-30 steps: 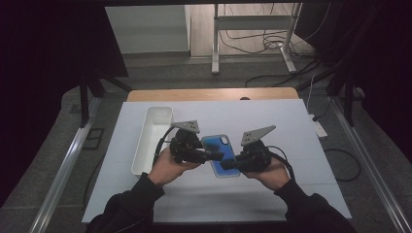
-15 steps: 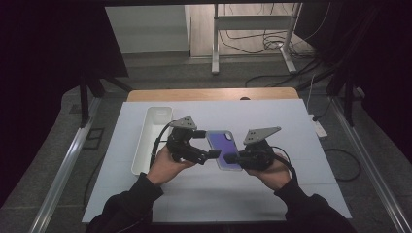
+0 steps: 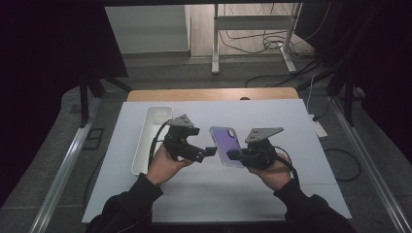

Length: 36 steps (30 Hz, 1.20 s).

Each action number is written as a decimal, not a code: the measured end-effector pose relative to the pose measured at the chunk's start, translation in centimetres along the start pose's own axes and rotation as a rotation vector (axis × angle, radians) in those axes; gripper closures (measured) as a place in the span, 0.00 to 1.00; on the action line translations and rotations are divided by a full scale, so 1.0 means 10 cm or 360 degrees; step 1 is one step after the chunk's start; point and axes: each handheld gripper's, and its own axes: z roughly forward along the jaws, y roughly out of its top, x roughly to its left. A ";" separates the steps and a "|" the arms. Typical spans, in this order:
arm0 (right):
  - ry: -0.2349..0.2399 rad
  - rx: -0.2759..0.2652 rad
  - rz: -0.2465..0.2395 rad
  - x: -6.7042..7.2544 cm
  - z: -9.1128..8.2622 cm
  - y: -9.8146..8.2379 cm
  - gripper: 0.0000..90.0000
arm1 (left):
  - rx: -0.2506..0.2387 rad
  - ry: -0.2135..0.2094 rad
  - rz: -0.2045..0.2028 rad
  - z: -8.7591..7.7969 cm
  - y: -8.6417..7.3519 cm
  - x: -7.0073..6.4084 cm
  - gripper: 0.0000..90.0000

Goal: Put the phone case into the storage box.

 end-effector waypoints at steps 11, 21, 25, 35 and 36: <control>-0.0052 0.0002 -0.0023 0.02 0.01 0.00 0.95 | 0.0009 0.0049 0.0012 -0.01 0.00 -0.02 0.24; -0.0076 0.0003 -0.0034 0.05 0.03 0.01 0.95 | 0.0006 0.0018 -0.0003 -0.03 0.01 -0.04 0.51; -0.0084 0.0005 -0.0039 0.07 0.04 0.01 0.95 | 0.0003 0.0002 -0.0014 -0.03 0.01 -0.04 0.58; -0.0103 0.0016 -0.0062 0.11 0.07 0.01 0.95 | 0.0010 -0.0029 -0.0048 -0.04 0.01 -0.03 0.74; -0.0105 0.0015 -0.0062 0.11 0.07 0.01 0.95 | 0.0010 -0.0029 -0.0048 -0.04 0.01 -0.03 0.77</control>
